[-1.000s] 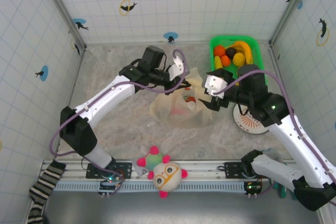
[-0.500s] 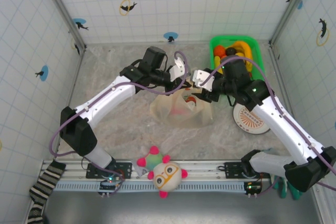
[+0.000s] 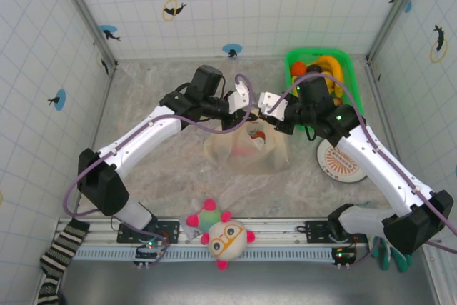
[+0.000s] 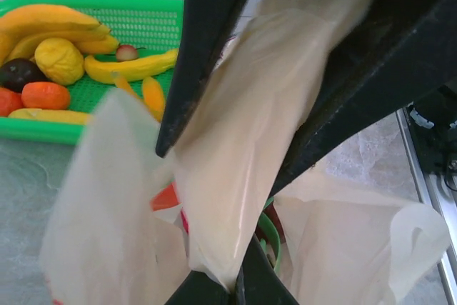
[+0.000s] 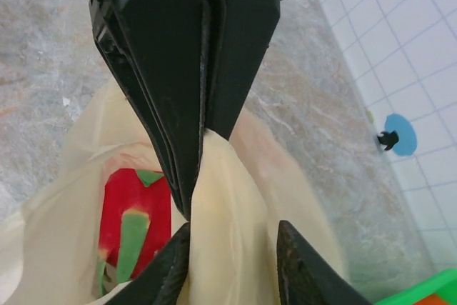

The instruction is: Place the fake fruits into the plastic bag and tie a complex knot

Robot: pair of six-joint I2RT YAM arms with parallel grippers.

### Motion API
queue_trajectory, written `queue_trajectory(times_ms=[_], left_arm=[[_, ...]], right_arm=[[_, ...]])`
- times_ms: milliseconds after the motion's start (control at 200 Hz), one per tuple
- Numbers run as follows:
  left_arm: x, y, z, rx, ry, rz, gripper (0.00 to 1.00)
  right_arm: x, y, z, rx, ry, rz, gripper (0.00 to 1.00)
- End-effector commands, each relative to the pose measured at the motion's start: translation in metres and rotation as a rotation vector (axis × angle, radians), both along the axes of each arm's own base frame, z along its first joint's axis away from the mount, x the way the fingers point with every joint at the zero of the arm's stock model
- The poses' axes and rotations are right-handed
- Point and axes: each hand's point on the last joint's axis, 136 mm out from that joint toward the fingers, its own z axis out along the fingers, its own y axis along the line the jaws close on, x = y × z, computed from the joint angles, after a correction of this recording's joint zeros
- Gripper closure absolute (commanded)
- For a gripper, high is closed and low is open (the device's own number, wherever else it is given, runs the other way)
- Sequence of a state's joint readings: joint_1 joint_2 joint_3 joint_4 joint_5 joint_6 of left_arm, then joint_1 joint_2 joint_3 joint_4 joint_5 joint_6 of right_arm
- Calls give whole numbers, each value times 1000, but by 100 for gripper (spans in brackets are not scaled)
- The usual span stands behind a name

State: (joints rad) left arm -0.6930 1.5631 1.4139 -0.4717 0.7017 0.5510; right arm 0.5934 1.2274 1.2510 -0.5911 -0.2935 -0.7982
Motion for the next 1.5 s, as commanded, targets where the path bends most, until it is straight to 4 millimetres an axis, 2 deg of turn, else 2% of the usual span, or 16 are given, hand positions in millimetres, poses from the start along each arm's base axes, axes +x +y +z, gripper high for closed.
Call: queue_trajectory(times_ms=[0, 340, 455, 530, 555, 590, 640, 691, 791, 946, 1056, 1146, 1216, 1396, 1446, 1491], left_arm=[[-11, 1, 11, -25, -42, -40, 100], [-14, 2, 15, -46, -65, -47, 100], [-15, 3, 15, -50, -71, -46, 100], [-14, 3, 16, -54, -72, -38, 100], [-13, 3, 16, -57, -72, -33, 100], [-12, 3, 17, -62, -69, -24, 90], [-10, 3, 18, -69, -59, -5, 83], [-9, 4, 18, -65, -55, 14, 66], [-6, 12, 12, -50, -28, 59, 51], [-5, 24, -5, -32, 3, 107, 38], [-5, 26, -22, -3, 33, 122, 36], [-1, 26, -26, 8, 24, 135, 38], [3, 26, -25, 8, 11, 147, 46], [9, 28, -20, 12, -9, 176, 92], [10, 29, -16, 6, -14, 184, 100], [11, 31, -13, 4, -18, 200, 100]], right_arm=[[10, 3, 11, 18, -37, -14, 70], [12, 1, -6, 4, -10, -36, 71], [13, -1, -8, 18, -4, -42, 83], [12, -2, -8, 31, -1, -38, 99], [11, -2, -8, 36, 0, -34, 100], [10, -2, -9, 42, -2, -32, 100], [9, -3, -9, 55, -12, -34, 100], [9, -3, -9, 74, -24, -42, 100], [9, -3, -7, 107, -44, -52, 100], [8, -6, -5, 112, -61, -60, 100], [7, -7, 1, 122, -74, -56, 100], [5, -7, 6, 129, -84, -53, 100], [5, -7, 8, 125, -91, -51, 100], [5, -19, 2, 64, -140, -82, 100], [6, -23, -1, 45, -162, -95, 100], [8, -28, -2, 19, -192, -120, 100]])
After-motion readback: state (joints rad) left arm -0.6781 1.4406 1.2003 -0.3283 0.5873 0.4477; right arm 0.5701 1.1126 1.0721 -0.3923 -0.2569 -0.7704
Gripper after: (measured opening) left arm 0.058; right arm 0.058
